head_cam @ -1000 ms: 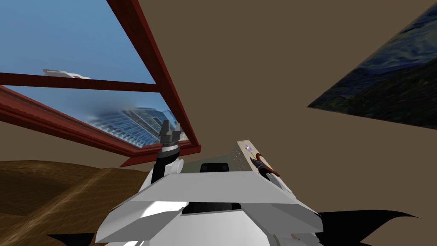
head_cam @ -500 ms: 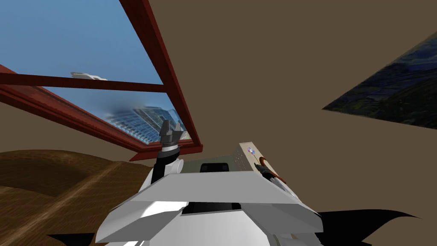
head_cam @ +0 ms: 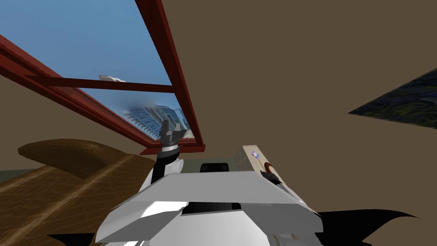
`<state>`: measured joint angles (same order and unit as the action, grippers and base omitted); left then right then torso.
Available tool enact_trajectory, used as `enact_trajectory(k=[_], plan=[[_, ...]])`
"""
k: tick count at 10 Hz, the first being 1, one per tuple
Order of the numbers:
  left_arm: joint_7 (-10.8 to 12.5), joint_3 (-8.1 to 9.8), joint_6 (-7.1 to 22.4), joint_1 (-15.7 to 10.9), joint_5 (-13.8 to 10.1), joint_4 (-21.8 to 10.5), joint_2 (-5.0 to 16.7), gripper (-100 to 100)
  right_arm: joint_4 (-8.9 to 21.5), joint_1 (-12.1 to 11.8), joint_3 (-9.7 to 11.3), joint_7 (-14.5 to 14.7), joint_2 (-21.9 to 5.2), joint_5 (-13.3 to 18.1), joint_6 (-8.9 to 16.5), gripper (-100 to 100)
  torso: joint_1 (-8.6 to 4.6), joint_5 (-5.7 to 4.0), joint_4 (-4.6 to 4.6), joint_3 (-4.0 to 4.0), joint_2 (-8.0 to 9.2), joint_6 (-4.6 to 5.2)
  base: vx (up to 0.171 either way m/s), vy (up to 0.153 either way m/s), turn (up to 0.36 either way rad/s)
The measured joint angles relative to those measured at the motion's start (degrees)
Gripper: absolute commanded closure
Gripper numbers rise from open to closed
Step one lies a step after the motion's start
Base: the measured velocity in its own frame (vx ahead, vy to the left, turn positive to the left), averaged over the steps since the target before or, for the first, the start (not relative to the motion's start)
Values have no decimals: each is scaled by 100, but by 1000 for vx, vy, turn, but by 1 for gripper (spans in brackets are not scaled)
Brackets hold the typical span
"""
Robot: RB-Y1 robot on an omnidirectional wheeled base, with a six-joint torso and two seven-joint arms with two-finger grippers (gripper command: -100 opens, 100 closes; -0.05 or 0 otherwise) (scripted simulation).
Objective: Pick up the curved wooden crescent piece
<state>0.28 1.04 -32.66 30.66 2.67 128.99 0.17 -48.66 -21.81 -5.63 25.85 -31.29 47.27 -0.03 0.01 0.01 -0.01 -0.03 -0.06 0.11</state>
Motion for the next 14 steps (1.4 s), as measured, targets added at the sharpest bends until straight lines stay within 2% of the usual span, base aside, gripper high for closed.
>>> enact_trajectory(k=[1,2,3,4,5,6,9,10,11,12,13,14], plan=[[0,0,0,-1,0,0,0,0,265,62,-136,95,-8,145,-77,-100,0,1,0,0,-1,-3,29,10,205],[0,0,0,0,0,0,0,0,463,84,-145,164,-16,275,-42,-100,1,0,0,-2,-4,-4,39,17,168],[0,0,0,0,0,0,0,0,864,172,-517,374,78,568,-166,-100,3,1,-1,-4,-7,-1,27,9,52],[0,0,0,0,0,0,0,0,892,99,-428,362,-44,532,-148,-100,1,2,-1,-2,-3,0,7,-2,-15],[0,0,0,0,0,0,0,0,811,25,-221,244,-139,445,-45,-100,-1,1,1,2,3,1,7,2,107],[0,0,0,0,0,0,0,0,1140,154,-536,392,-55,669,-160,-100,-1,0,1,2,3,-3,10,1,63],[0,0,0,0,0,0,0,0,981,-66,-78,198,-268,520,53,-100,0,1,1,3,4,-1,13,3,71],[0,0,0,0,0,0,0,0,1202,-6,-224,277,-255,671,13,-100,0,0,1,0,0,-2,25,5,104],[0,0,0,0,0,0,0,0,1331,-6,-236,327,-291,737,-2,-100,0,1,0,-1,-2,-1,20,1,107],[0,0,0,0,0,0,0,0,1456,-24,-342,395,-290,853,-16,-100,-1,0,0,0,0,-1,8,-2,19],[0,0,0,0,0,0,0,0,1472,-26,-359,415,-289,869,-22,0,-1,0,1,2,3,0,0,0,0],[0,0,0,0,0,0,0,0,1470,-25,-357,413,-290,867,-22,-100,-1,0,2,3,6,0,-7,-39,-264]])
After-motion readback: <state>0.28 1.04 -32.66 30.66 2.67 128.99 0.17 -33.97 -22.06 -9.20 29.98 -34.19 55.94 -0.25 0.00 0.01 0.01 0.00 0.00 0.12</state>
